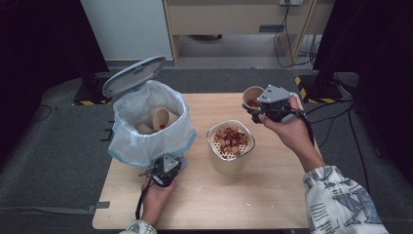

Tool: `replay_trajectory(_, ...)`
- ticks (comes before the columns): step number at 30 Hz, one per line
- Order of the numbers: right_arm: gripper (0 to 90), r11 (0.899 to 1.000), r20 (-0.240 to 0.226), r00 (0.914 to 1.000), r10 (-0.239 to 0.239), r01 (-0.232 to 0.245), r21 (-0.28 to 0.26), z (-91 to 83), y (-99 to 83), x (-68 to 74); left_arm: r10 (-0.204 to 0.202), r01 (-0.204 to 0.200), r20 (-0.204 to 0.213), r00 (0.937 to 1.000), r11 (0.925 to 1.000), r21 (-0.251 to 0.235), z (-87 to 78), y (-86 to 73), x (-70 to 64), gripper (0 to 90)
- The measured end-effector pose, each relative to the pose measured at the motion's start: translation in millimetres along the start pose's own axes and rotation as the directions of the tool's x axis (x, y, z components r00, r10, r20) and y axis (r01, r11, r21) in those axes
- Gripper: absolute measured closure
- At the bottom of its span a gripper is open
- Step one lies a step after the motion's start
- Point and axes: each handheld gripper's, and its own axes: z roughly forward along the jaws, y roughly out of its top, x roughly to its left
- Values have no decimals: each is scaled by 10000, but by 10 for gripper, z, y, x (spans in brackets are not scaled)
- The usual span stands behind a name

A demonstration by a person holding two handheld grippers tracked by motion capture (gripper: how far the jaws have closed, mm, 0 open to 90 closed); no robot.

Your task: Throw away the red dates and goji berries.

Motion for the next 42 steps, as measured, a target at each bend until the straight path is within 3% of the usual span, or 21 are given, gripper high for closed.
replay_trajectory(5,290,9999,282,9995,104,-107,93,-46,-3,-104,-10,10,11,10000,10000,-5,0,-1,2,894)
replay_trajectory(8,290,10000,163,9999,5,-4,-54,-54,50,-88,-1,1,5,10000,10000,4,-1,0,0,894)
replay_trajectory(14,290,9993,218,9991,-354,352,79,-41,93,-73,-5,5,11,10000,10000,-1,0,0,1,894)
replay_trajectory(21,290,9938,199,9937,-1106,1103,156,-7,98,18,-7,7,10,10000,10000,-5,0,-1,1,894)
replay_trajectory(28,291,9862,390,9855,-1653,1648,144,-20,135,34,-3,3,8,10000,10000,-4,0,-1,2,894)
replay_trajectory(37,291,9674,498,9661,-2532,2529,115,-49,124,57,3,-3,5,10000,10000,2,-1,0,0,894)
replay_trajectory(42,292,9524,451,9513,-3049,3044,169,-51,105,92,-2,2,4,10000,10000,3,-1,0,0,894)
